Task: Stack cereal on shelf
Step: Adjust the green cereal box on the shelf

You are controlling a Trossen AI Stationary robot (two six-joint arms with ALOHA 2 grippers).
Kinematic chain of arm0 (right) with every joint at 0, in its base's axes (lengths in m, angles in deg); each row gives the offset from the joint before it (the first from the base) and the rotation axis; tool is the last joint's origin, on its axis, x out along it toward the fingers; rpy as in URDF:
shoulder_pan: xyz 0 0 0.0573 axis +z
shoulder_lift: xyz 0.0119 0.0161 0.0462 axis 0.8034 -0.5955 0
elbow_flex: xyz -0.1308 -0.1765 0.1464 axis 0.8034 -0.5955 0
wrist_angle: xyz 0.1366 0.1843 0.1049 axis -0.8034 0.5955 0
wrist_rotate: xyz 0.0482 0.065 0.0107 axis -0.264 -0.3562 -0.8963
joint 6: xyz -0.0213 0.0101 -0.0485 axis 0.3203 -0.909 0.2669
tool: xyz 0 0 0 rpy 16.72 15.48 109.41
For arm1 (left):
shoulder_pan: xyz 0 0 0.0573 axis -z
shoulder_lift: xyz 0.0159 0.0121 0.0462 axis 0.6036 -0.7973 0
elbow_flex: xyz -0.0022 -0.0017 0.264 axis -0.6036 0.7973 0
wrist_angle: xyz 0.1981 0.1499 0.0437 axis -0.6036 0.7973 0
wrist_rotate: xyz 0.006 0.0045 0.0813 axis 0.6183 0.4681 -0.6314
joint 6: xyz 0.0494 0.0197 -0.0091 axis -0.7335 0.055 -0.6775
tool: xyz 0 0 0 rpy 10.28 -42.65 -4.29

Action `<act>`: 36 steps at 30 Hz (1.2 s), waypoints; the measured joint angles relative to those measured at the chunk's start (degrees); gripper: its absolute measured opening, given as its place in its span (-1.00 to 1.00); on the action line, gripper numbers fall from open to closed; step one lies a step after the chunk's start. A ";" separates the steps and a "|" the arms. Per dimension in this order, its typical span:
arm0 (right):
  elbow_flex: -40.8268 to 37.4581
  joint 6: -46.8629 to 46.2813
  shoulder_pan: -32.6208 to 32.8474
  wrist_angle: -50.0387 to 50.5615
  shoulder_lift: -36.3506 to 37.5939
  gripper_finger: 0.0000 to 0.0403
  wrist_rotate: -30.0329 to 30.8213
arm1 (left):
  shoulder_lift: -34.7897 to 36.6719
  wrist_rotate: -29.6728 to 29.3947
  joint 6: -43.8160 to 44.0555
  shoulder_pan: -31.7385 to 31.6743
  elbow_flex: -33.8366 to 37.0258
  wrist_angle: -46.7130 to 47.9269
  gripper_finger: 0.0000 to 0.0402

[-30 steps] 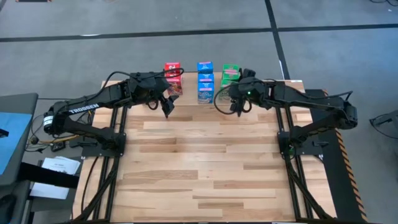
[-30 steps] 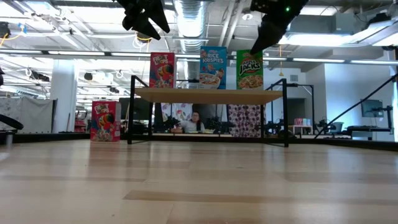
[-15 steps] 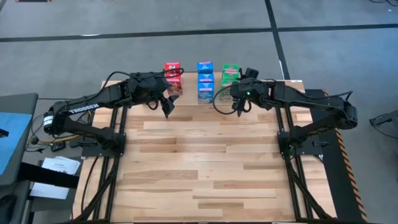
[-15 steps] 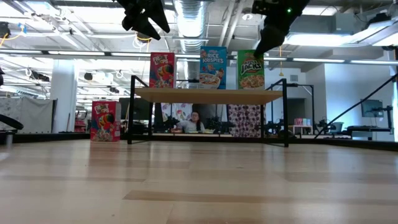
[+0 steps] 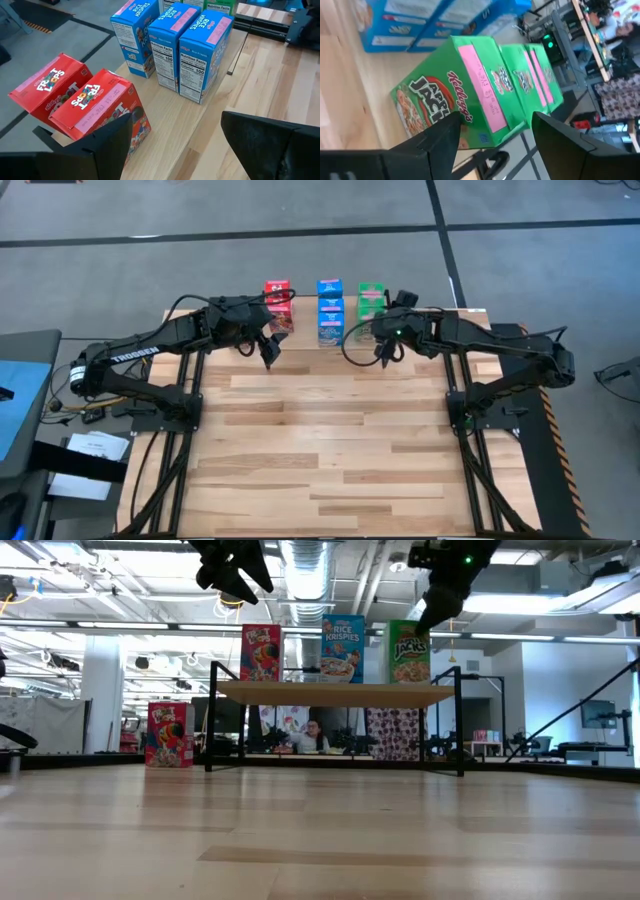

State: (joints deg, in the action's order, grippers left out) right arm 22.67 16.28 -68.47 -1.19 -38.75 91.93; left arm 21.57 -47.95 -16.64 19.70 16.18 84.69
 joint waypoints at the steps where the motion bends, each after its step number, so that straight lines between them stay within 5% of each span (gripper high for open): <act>1: 0.00 -0.41 -0.01 0.26 0.00 0.34 0.02 | 0.00 0.00 0.00 -0.01 0.00 0.00 0.46; 17: 0.00 -3.27 3.47 0.79 1.07 0.34 1.34 | 0.00 0.00 -0.02 -0.02 0.00 -0.02 0.46; 23: 4.37 -8.58 3.34 8.07 3.59 0.34 2.96 | 0.02 0.02 -0.02 -0.02 0.00 -0.02 0.46; 36: 6.81 -14.70 -2.55 14.73 2.67 0.34 2.64 | 0.02 0.02 -0.02 0.00 0.00 0.00 0.46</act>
State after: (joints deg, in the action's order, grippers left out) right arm 29.49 1.58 -71.02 13.55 -36.09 94.58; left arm 21.59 -47.92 -16.66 19.70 16.18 84.69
